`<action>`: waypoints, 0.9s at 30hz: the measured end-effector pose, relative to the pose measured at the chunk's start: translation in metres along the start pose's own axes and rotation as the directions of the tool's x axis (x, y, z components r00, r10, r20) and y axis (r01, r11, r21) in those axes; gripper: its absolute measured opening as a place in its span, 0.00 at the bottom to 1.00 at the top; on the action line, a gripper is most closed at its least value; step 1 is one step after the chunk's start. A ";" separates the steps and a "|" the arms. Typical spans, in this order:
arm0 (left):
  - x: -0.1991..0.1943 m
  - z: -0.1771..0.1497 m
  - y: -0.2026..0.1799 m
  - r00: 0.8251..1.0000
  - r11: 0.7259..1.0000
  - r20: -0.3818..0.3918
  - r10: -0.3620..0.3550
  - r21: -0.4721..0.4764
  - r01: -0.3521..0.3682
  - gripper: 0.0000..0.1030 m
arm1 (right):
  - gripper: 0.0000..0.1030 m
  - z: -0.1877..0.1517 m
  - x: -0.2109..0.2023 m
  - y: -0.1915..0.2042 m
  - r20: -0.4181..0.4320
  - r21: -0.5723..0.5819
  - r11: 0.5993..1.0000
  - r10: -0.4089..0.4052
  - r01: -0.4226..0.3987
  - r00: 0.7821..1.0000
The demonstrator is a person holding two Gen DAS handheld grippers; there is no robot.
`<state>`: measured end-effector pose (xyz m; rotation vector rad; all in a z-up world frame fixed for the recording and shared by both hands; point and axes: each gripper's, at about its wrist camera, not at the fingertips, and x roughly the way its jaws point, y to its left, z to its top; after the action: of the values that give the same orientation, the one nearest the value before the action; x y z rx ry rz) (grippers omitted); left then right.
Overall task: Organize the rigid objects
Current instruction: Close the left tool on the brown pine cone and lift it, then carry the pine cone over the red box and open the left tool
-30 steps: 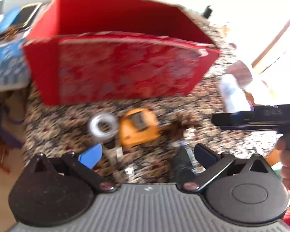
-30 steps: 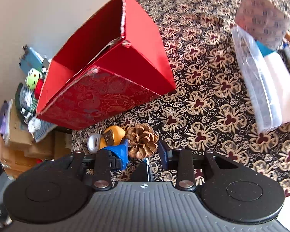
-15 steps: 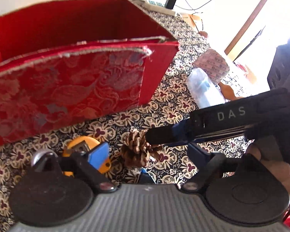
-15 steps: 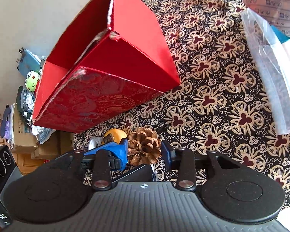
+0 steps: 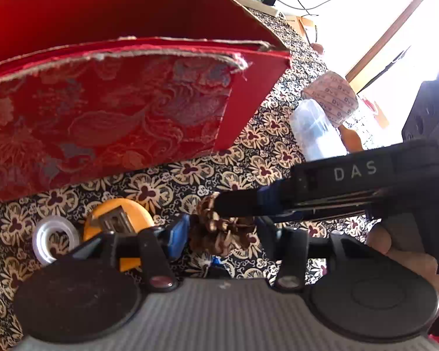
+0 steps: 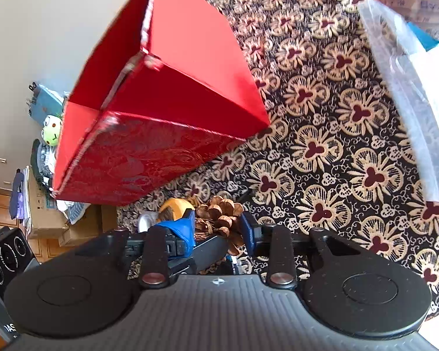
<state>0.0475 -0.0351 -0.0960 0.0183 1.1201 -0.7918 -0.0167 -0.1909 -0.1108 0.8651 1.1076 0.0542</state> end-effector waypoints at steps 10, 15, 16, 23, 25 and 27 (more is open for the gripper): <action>-0.055 0.034 -0.029 0.989 0.994 0.136 -0.052 0.108 0.037 0.48 | 0.16 0.021 -0.085 0.062 0.208 -0.160 0.987 0.060 -0.026 0.976; -0.101 0.076 -0.042 0.963 0.981 0.265 -0.056 0.195 0.004 0.48 | 0.16 0.052 -0.108 0.116 0.302 -0.335 0.942 0.119 -0.012 0.946; -0.109 0.085 -0.042 0.956 0.979 0.288 -0.058 0.204 -0.002 0.48 | 0.16 0.059 -0.107 0.128 0.315 -0.370 0.929 0.135 -0.010 0.939; -0.141 0.142 -0.020 0.920 0.972 0.391 0.028 0.203 -0.116 0.48 | 0.15 0.117 -0.061 0.164 0.283 -0.450 0.893 0.170 -0.025 0.944; -0.135 0.154 -0.002 0.923 0.976 0.381 0.053 0.176 -0.129 0.48 | 0.14 0.128 -0.043 0.171 0.239 -0.439 0.898 0.161 -0.042 0.958; -0.128 0.158 0.016 0.931 0.978 0.356 0.080 0.154 -0.143 0.48 | 0.14 0.138 -0.019 0.172 0.181 -0.431 0.901 0.146 -0.055 0.973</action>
<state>0.1570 -0.0142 0.0749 0.0871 0.7036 -0.7557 0.1472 -0.1620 0.0357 0.5201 0.8082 0.2756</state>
